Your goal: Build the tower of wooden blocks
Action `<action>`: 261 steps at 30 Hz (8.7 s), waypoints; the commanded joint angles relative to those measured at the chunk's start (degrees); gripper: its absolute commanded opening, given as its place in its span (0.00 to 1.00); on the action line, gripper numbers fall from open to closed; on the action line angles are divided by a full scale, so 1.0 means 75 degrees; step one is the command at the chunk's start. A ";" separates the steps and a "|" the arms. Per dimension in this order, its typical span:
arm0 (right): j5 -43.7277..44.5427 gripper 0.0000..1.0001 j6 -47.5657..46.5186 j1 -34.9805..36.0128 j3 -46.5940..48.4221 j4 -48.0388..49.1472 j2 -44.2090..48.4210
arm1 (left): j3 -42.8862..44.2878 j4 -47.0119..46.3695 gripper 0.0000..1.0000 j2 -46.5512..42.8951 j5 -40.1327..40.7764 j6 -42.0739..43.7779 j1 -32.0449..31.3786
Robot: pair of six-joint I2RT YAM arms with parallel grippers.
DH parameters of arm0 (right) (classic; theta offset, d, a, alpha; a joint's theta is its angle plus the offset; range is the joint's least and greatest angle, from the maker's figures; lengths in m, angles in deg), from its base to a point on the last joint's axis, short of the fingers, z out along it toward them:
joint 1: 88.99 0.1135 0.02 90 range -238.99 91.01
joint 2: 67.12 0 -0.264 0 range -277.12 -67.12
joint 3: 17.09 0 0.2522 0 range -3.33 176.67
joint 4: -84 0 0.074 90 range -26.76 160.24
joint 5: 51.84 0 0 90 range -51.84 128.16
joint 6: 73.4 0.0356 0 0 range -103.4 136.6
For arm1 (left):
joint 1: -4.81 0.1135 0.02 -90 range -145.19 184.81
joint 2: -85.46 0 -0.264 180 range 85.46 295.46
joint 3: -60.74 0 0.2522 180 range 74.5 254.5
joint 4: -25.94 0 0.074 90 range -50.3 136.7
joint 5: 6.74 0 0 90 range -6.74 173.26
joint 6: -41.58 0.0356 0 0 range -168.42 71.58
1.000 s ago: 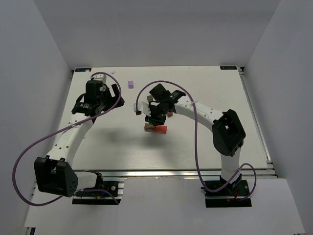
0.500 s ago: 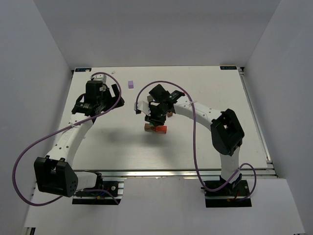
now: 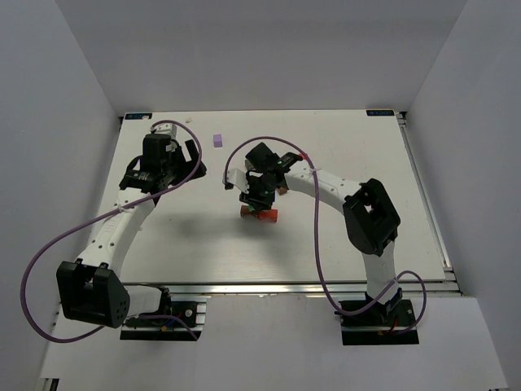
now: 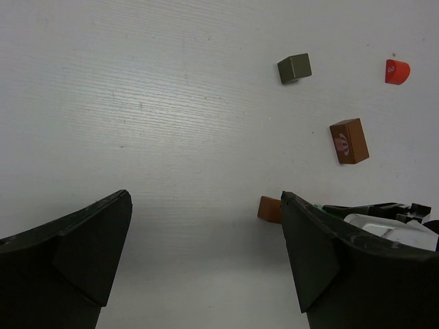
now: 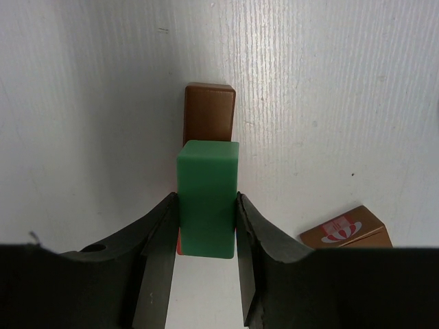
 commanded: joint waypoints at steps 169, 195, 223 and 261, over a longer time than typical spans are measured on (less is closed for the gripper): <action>-0.0180 0.00 0.3160 -0.1149 -0.1576 0.2365 0.0747 | 0.0172 0.0149 0.98 0.0033 0.0745 0.0064 -0.0003; -0.0673 0.00 0.2844 -0.1102 -0.1658 0.2189 0.0922 | 0.0172 0.0172 0.98 0.0021 0.0804 0.0076 -0.0003; -0.0767 0.00 0.2727 -0.1044 -0.1682 0.2095 0.1075 | 0.0184 0.0172 0.98 -0.0014 0.0816 0.0076 -0.0003; 0.2116 0.89 0.3442 -0.1618 -0.0335 0.2506 0.0302 | 0.0219 0.0254 0.98 0.0032 0.1027 0.0111 -0.0003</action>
